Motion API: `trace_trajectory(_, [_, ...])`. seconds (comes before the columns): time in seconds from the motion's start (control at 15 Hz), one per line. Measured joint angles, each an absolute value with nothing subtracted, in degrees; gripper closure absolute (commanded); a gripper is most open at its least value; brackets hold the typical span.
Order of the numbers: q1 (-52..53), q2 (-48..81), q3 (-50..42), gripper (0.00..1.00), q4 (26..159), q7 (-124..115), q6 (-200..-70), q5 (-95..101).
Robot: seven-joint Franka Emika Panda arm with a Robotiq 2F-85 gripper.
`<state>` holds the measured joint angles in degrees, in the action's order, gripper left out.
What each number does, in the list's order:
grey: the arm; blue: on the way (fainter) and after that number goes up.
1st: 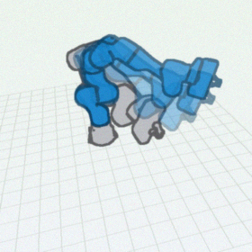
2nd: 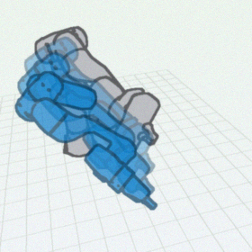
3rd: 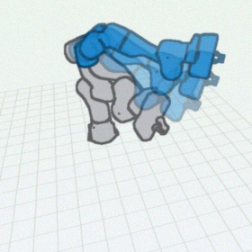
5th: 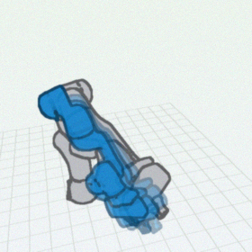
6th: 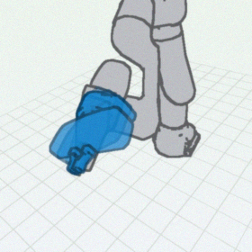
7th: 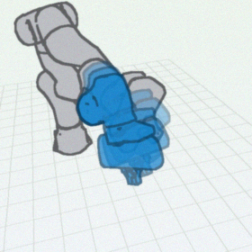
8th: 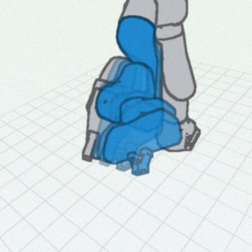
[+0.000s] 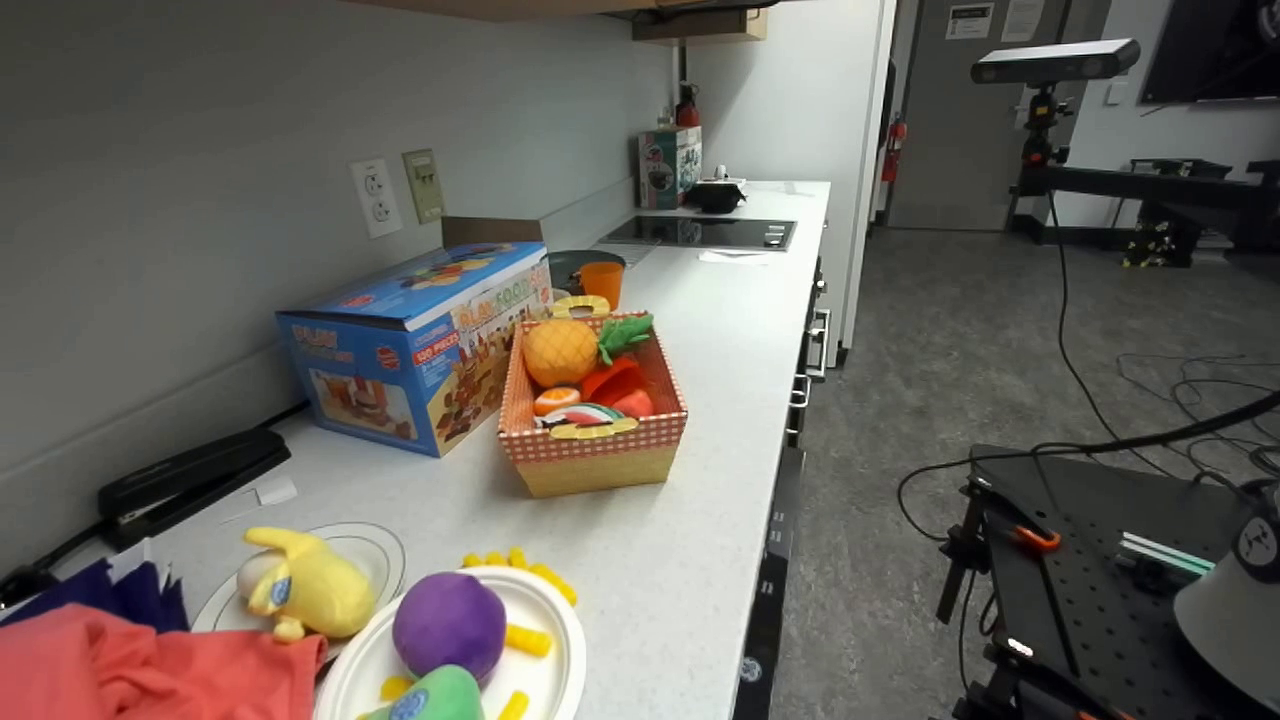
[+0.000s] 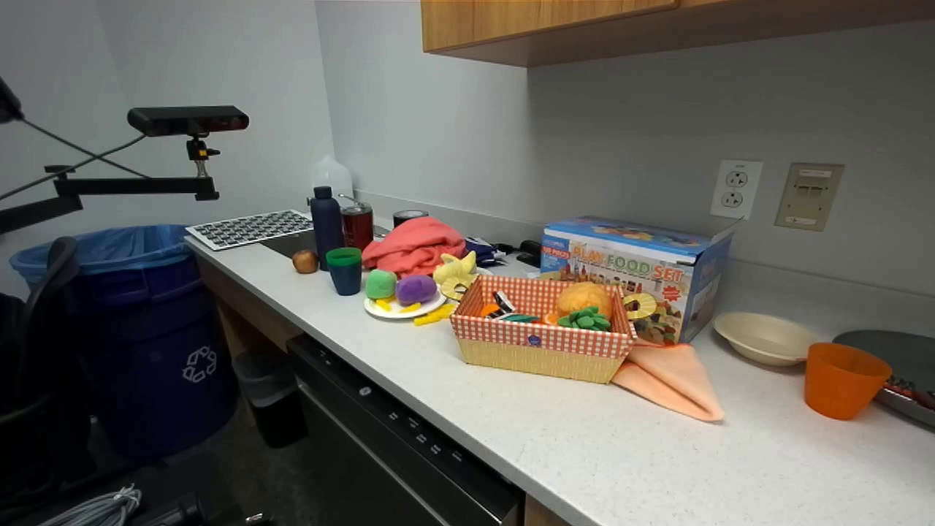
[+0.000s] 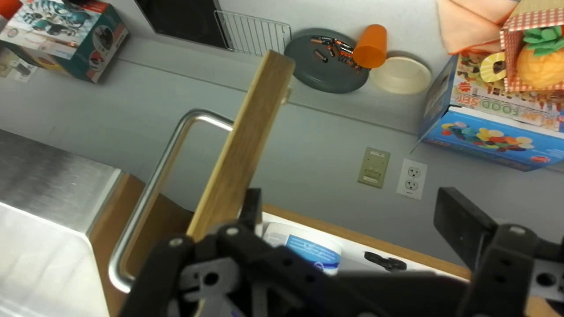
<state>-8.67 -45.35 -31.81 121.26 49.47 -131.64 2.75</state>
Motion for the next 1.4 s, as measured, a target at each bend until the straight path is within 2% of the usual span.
trace_trajectory(0.6, [-14.02, -45.11, -31.41, 0.0, 122.14, 45.41, -131.23, 6.62])
trace_trajectory(1.13, [-5.41, -41.75, -34.87, 0.0, 121.24, 45.59, -139.0, 2.89])
trace_trajectory(1.4, [-2.29, -41.38, -35.79, 0.0, 119.55, 45.47, -138.96, -0.9])
